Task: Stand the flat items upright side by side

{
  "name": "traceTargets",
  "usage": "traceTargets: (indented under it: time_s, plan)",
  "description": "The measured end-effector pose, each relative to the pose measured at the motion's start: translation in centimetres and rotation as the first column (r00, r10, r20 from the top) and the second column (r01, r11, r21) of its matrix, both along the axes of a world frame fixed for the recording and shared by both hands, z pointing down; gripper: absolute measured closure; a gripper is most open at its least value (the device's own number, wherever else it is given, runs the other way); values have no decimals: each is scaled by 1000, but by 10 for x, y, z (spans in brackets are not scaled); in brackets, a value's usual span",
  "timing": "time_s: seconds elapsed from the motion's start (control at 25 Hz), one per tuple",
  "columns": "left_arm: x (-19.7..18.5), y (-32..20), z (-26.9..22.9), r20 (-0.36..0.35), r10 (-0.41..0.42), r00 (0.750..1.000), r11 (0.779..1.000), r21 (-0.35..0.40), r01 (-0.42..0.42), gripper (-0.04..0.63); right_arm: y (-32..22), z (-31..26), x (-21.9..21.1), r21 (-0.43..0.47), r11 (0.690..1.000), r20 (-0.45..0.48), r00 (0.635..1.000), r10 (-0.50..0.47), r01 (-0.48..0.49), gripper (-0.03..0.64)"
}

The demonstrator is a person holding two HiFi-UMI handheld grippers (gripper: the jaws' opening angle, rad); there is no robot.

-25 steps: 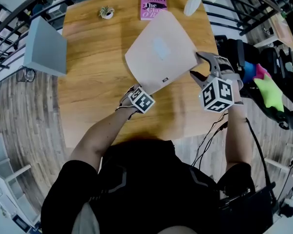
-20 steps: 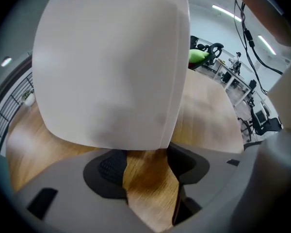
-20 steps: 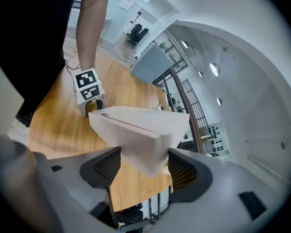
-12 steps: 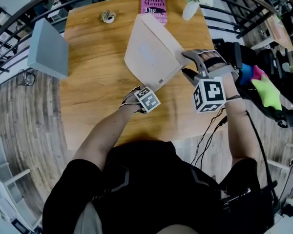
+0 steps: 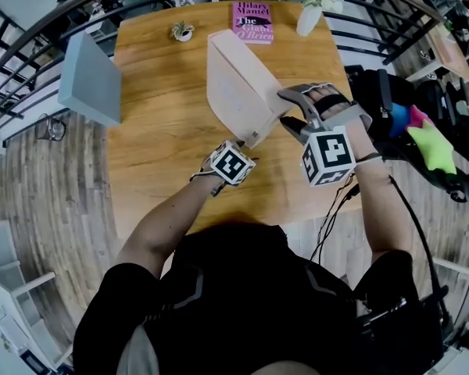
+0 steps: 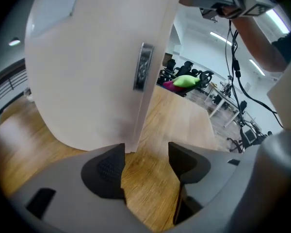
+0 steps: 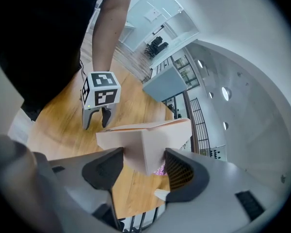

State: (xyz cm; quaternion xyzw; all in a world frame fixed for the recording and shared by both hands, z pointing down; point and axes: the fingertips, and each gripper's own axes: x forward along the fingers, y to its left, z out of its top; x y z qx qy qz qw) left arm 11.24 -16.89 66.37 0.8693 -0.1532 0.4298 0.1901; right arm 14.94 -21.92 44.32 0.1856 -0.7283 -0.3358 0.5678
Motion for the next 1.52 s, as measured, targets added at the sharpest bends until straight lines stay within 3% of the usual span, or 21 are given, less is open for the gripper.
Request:
traceTargets:
  time_s: [0.2,0.36,0.64,0.76,0.96,1.04,1.16,1.36,1.52]
  plan:
    - [-21,3,-43,-112,-61,992,996,58,68,301,8,-1,-16,-34,999,84,996,4,-2,336]
    - [-51,-6,-81,-198,-143,970,975,142,173,301,11,-2,-22,-62,998,180,983,38,-28,324]
    - [-120,-29,-138,-361,-349,865,900,128,417,301,7,-4,-22,-87,992,256,960,113,-93,307]
    - [-147,-33,-152,-384,-397,833,867,140,478,301,10,-7,-23,-131,984,330,931,156,-119,296]
    - [-184,-40,-182,-465,-481,743,800,113,589,301,16,-20,-28,-158,976,430,879,207,-152,281]
    - [-192,-41,-193,-484,-479,732,787,133,603,301,17,-25,-28,-191,965,510,821,256,-182,257]
    - [-202,-41,-207,-495,-472,729,767,177,616,301,16,-30,-28,-265,940,641,690,337,-212,222]
    - [-221,-38,-224,-498,-487,717,725,227,650,301,11,-27,-21,-361,895,747,494,445,-261,219]
    - [-249,-37,-236,-507,-563,652,627,252,737,301,4,-17,-12,-465,836,782,307,542,-290,211]
